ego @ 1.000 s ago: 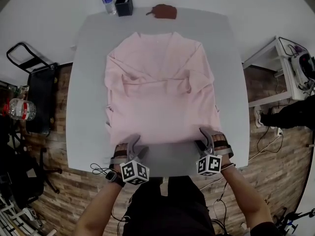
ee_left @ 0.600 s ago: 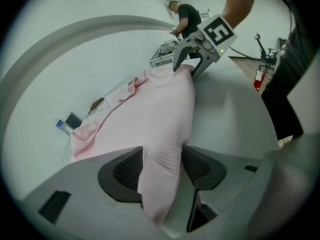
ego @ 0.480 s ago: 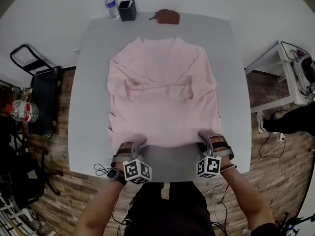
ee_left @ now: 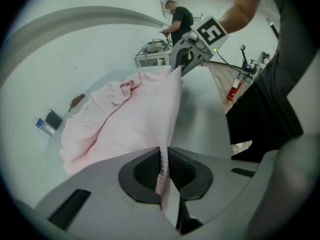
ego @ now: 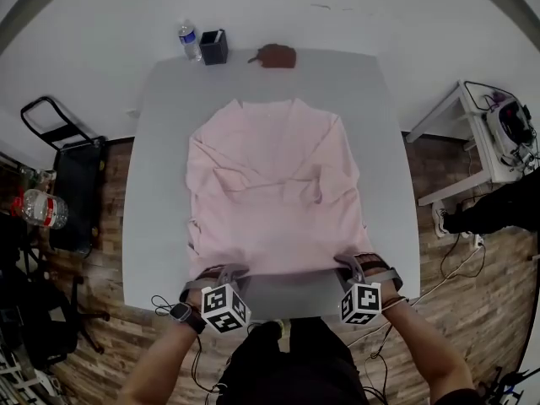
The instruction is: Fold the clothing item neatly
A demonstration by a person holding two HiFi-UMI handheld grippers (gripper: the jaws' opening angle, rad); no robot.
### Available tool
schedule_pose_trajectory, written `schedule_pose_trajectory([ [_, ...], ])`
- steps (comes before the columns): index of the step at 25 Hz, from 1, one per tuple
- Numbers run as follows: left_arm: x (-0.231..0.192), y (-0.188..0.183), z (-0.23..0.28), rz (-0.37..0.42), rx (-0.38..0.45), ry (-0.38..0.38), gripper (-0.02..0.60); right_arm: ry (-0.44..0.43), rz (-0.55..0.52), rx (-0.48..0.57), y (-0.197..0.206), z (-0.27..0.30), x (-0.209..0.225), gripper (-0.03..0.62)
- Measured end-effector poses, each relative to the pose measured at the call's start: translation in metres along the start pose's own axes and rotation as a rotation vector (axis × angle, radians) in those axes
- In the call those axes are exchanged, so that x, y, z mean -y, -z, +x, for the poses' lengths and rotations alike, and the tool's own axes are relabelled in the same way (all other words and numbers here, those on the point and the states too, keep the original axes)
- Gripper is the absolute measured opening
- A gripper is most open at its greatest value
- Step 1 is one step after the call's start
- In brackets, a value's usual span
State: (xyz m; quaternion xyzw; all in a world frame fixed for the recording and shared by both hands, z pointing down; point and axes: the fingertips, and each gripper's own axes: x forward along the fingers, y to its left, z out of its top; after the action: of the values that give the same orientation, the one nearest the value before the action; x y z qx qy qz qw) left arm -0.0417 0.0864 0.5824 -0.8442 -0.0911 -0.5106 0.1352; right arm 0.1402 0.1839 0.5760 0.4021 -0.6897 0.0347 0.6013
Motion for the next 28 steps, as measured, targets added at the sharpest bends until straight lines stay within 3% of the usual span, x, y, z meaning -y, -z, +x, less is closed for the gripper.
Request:
schedule_pose_trajectory([
  [9, 0.074, -0.01, -0.075, 0.019, -0.08, 0.299, 0.023, -0.198, 0.052, -0.015, -0.013, -0.081, -0.054, 0.046],
  [15, 0.079, -0.029, -0.129, 0.063, -0.098, 0.423, 0.023, -0.298, 0.073, 0.006, -0.031, -0.133, -0.048, 0.046],
  [20, 0.039, -0.043, -0.156, 0.083, -0.088, 0.467, 0.023, -0.312, 0.053, 0.041, -0.051, -0.149, 0.004, 0.046],
  [24, -0.029, -0.054, -0.145, 0.031, -0.091, 0.475, 0.023, -0.281, 0.045, 0.046, -0.056, -0.12, 0.072, 0.046],
  [28, -0.104, -0.061, -0.114, -0.019, -0.136, 0.49, 0.023, -0.313, 0.04, 0.019, -0.055, -0.069, 0.134, 0.046],
])
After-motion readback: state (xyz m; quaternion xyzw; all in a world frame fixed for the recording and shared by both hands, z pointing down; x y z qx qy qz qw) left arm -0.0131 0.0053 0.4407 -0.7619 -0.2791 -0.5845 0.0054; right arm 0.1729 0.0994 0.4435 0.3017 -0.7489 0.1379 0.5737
